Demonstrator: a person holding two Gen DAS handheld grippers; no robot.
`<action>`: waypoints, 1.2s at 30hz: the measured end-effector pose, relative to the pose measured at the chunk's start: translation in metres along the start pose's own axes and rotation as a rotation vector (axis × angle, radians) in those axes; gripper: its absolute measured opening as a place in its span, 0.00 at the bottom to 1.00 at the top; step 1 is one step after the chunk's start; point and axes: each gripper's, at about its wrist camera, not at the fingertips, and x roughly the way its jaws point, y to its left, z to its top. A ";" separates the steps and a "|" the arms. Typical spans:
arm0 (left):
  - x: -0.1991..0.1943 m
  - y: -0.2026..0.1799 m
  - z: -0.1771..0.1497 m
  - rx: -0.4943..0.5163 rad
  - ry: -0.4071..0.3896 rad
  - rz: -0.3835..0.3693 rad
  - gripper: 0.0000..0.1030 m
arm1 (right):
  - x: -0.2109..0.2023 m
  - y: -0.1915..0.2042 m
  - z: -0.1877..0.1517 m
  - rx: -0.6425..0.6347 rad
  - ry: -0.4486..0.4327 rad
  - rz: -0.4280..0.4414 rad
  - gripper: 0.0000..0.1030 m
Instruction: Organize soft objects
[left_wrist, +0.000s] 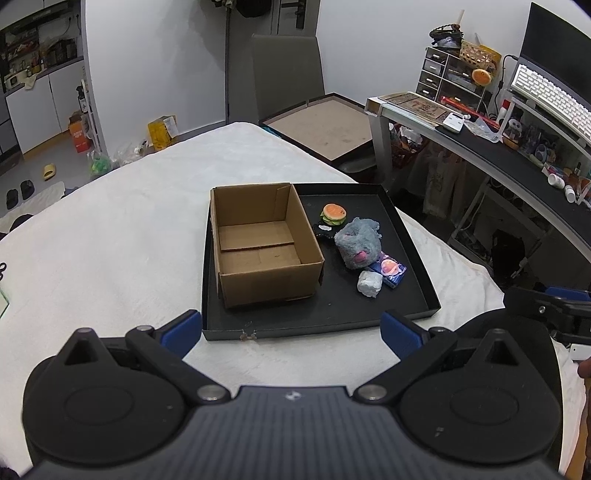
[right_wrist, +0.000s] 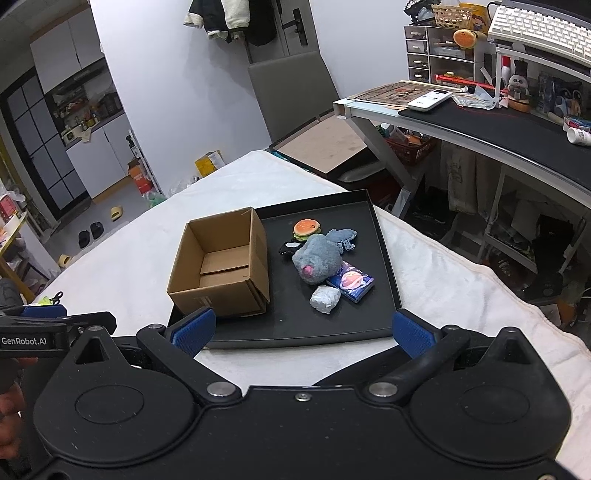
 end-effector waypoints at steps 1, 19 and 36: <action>0.001 0.001 0.000 -0.001 0.002 0.001 0.99 | 0.000 0.000 0.000 0.000 0.000 0.000 1.00; 0.020 0.012 0.017 -0.027 0.021 0.000 0.99 | 0.015 -0.007 0.012 0.021 -0.016 -0.011 1.00; 0.062 0.026 0.030 -0.068 0.053 0.017 0.99 | 0.050 -0.024 0.018 0.062 -0.017 -0.048 1.00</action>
